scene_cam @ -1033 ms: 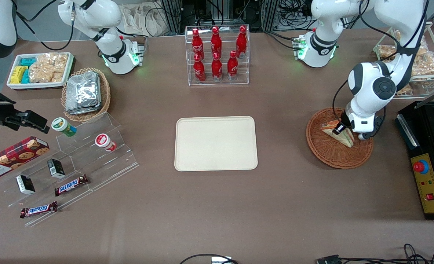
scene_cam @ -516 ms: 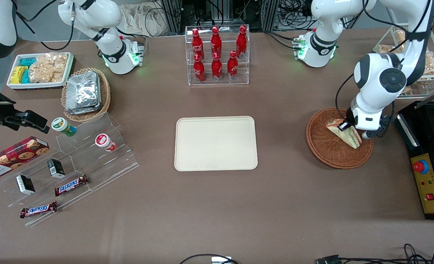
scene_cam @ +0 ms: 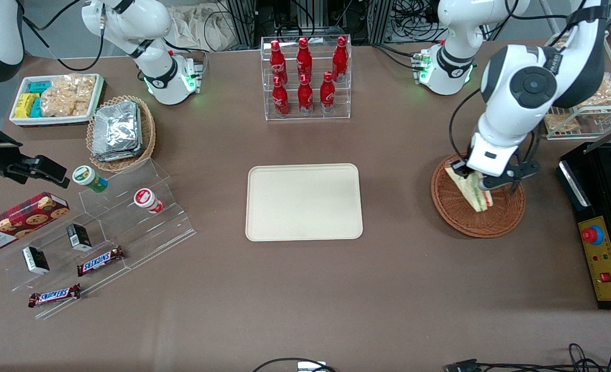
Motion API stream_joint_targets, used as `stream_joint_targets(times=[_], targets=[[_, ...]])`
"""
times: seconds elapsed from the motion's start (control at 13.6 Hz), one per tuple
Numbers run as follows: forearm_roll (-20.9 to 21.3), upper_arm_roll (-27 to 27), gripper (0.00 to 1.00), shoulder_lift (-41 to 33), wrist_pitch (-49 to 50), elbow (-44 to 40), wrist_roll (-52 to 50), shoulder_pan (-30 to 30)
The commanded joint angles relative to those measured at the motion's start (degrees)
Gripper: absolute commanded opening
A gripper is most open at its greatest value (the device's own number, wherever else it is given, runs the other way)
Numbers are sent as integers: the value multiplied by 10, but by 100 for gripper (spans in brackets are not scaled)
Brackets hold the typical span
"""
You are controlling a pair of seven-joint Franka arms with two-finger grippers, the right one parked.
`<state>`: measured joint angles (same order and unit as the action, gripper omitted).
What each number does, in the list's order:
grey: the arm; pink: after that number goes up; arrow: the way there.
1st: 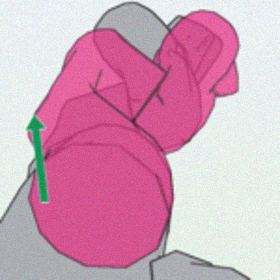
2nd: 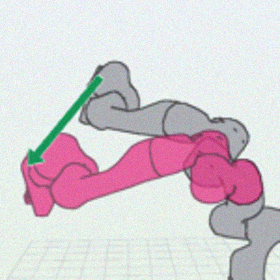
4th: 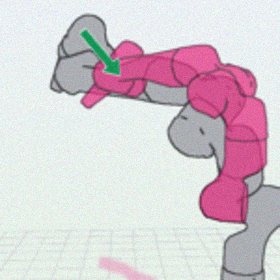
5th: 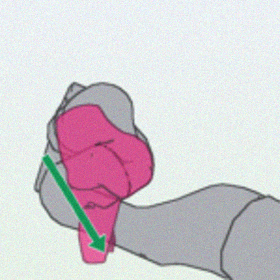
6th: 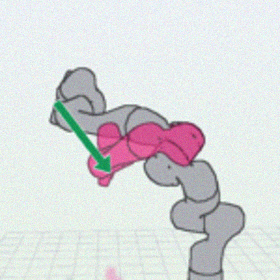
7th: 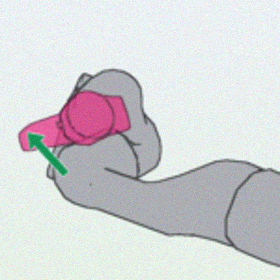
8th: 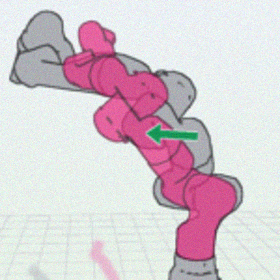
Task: Place sandwich from basket to tray
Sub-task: 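Lift the sandwich out of the basket with the left gripper, then carry the sandwich over the cream tray with the left gripper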
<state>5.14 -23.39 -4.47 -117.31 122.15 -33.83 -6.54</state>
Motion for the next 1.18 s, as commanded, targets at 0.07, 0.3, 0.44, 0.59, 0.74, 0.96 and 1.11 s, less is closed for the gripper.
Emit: stream_joint_targets(times=[0.07,0.3,0.44,0.59,0.74,0.96,1.11], targets=[[-2,-45,0,41,12,-56,12,22],[8,-73,0,90,12,-101,3,63],[9,-73,0,120,12,-121,3,90],[9,-73,0,140,10,-129,-1,112],[21,-73,3,169,2,-136,-9,146],[86,-73,3,234,-28,-150,-82,191],[103,-73,3,268,-48,-155,-107,218]])
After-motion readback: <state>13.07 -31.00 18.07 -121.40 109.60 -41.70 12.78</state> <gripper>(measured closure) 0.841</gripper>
